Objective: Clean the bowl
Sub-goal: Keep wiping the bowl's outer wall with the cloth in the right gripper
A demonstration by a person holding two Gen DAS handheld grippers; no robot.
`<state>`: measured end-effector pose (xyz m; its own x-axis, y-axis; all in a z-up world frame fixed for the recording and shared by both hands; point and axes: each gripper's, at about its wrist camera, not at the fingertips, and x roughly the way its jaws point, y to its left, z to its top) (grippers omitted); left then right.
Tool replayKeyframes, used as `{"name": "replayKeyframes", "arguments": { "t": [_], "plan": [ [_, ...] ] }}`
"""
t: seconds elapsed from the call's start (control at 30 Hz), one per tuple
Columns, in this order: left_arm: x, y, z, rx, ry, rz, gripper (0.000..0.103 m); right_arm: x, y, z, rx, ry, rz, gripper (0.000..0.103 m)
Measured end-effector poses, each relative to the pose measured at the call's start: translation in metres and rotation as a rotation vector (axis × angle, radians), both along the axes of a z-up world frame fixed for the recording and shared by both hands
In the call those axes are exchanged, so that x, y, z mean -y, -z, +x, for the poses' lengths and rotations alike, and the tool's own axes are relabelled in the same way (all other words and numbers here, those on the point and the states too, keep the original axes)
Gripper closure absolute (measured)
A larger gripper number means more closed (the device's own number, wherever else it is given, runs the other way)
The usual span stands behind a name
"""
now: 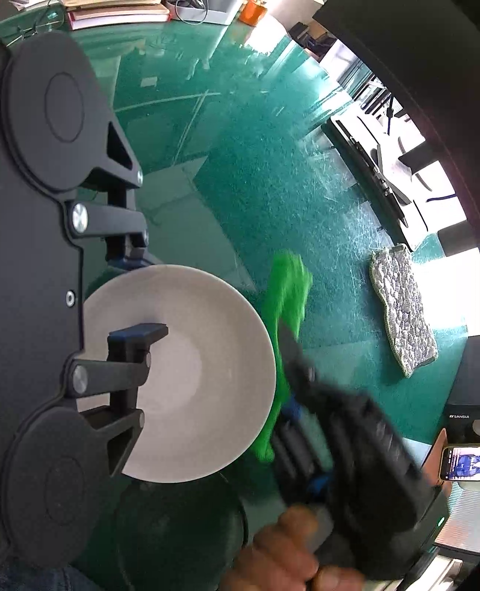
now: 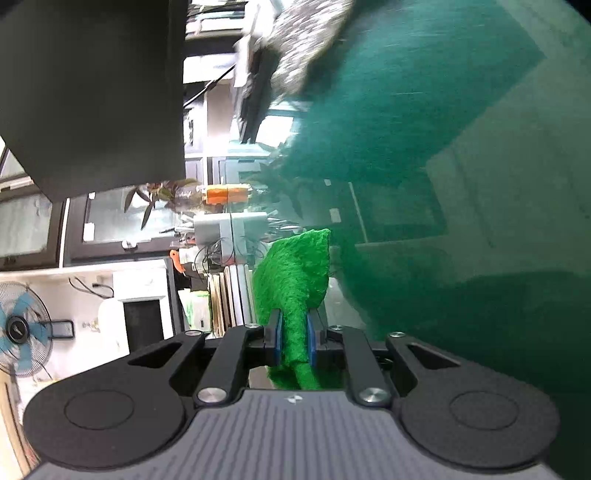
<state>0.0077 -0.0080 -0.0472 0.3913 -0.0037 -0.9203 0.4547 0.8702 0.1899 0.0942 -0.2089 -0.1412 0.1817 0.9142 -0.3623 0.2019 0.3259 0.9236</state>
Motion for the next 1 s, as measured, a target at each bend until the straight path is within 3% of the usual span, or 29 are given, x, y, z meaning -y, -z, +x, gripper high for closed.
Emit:
{"name": "replayKeyframes", "arguments": {
  "t": [0.1, 0.37, 0.57, 0.7, 0.8, 1.0],
  "plan": [
    [0.002, 0.0, 0.001, 0.003, 0.003, 0.0, 0.073, 0.005, -0.003, -0.003, 0.023, -0.03, -0.008, 0.089],
    [0.008, -0.001, 0.0, 0.007, 0.027, -0.007, 0.07, 0.054, 0.002, -0.039, -0.033, -0.037, -0.016, 0.089],
    [0.012, -0.001, -0.002, 0.011, 0.045, 0.016, 0.07, 0.031, 0.003, -0.02, -0.021, -0.025, -0.005, 0.089],
    [0.015, -0.001, -0.004, 0.018, 0.052, 0.035, 0.07, -0.01, -0.002, 0.005, 0.027, -0.078, -0.001, 0.089],
    [0.015, -0.001, -0.003, 0.015, 0.05, 0.035, 0.069, -0.016, -0.006, 0.005, 0.045, -0.095, -0.006, 0.089],
    [0.016, -0.002, -0.006, 0.02, 0.079, 0.035, 0.068, 0.038, -0.008, -0.024, 0.013, -0.047, -0.005, 0.089]
  ]
}}
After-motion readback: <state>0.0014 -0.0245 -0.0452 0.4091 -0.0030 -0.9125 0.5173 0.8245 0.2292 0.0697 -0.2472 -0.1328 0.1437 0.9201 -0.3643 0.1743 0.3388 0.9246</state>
